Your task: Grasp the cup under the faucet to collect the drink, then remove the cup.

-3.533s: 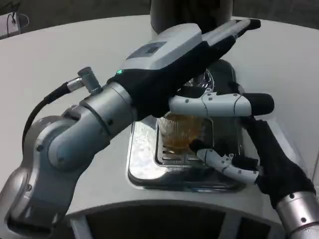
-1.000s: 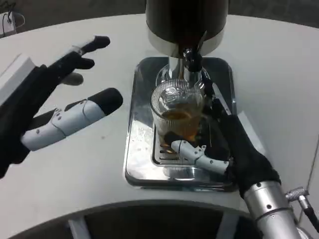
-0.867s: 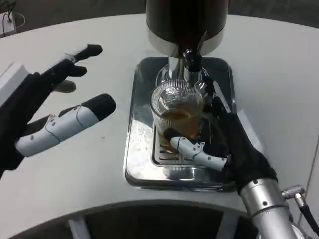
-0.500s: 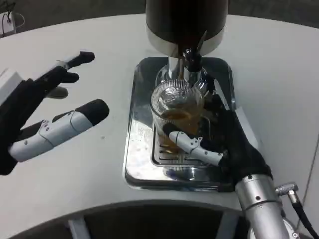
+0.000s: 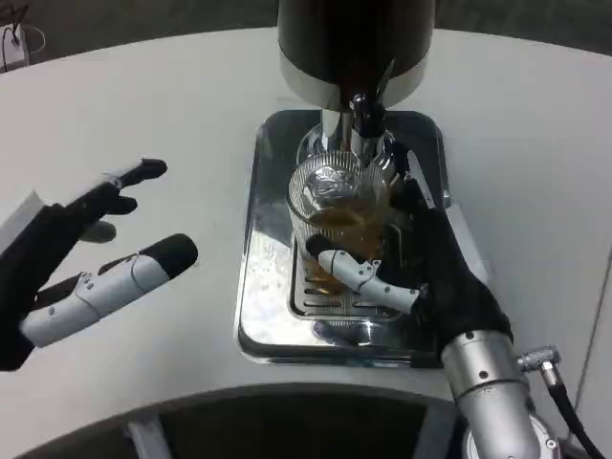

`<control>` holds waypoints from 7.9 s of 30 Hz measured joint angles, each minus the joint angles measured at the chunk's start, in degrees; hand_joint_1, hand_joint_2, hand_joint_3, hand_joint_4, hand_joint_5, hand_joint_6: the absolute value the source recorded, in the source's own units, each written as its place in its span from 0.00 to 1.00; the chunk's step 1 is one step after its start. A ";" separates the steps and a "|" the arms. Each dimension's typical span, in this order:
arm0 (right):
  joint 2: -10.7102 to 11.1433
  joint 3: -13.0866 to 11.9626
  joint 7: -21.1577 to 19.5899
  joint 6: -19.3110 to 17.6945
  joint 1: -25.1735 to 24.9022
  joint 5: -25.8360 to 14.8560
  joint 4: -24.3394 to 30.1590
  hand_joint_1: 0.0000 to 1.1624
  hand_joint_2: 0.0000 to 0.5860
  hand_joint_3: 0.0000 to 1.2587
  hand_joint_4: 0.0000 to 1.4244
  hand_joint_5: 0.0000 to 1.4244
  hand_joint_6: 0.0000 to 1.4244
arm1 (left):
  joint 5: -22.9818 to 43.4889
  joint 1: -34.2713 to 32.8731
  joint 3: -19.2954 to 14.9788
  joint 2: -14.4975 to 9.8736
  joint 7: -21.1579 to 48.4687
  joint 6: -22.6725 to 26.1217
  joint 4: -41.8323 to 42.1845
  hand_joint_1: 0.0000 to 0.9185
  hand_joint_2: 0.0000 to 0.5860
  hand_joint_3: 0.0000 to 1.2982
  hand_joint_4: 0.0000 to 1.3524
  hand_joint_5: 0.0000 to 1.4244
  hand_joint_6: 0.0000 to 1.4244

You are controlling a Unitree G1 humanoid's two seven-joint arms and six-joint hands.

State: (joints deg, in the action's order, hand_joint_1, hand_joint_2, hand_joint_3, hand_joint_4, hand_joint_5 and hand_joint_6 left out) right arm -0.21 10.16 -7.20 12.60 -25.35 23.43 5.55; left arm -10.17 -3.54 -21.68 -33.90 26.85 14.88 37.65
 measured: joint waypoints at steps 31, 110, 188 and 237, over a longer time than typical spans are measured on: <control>-1.78 0.25 -0.41 -1.75 0.22 -1.37 -0.33 0.65 0.39 0.00 0.04 0.11 0.07 | -10.68 -1.80 9.64 -2.68 -1.46 -1.93 -3.98 0.00 0.10 0.08 0.01 0.05 0.14; -5.95 4.75 -27.47 -8.40 -3.25 -7.20 -13.66 0.77 0.41 0.52 0.65 0.81 0.91 | -10.25 1.38 10.30 -4.12 -0.83 -0.29 -5.62 0.00 0.11 0.14 0.04 0.07 0.15; -2.31 0.07 -7.94 -12.79 24.97 -7.15 20.79 0.79 0.37 0.69 0.78 0.92 1.00 | -10.27 -7.80 14.23 -4.09 -0.86 -1.26 -11.40 0.00 0.11 0.13 0.03 0.07 0.15; 12.00 -12.81 10.64 -32.55 38.37 -12.64 33.12 0.78 0.37 0.70 0.79 0.94 1.00 | -16.44 12.54 13.50 -1.46 1.75 -3.03 16.54 0.00 0.12 0.01 0.00 0.00 0.06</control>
State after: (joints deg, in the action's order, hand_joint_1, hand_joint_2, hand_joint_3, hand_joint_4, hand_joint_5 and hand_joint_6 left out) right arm 11.78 -2.66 3.45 -19.95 13.02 10.79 38.67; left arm -26.61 9.00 -8.18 -35.36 28.60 11.85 54.19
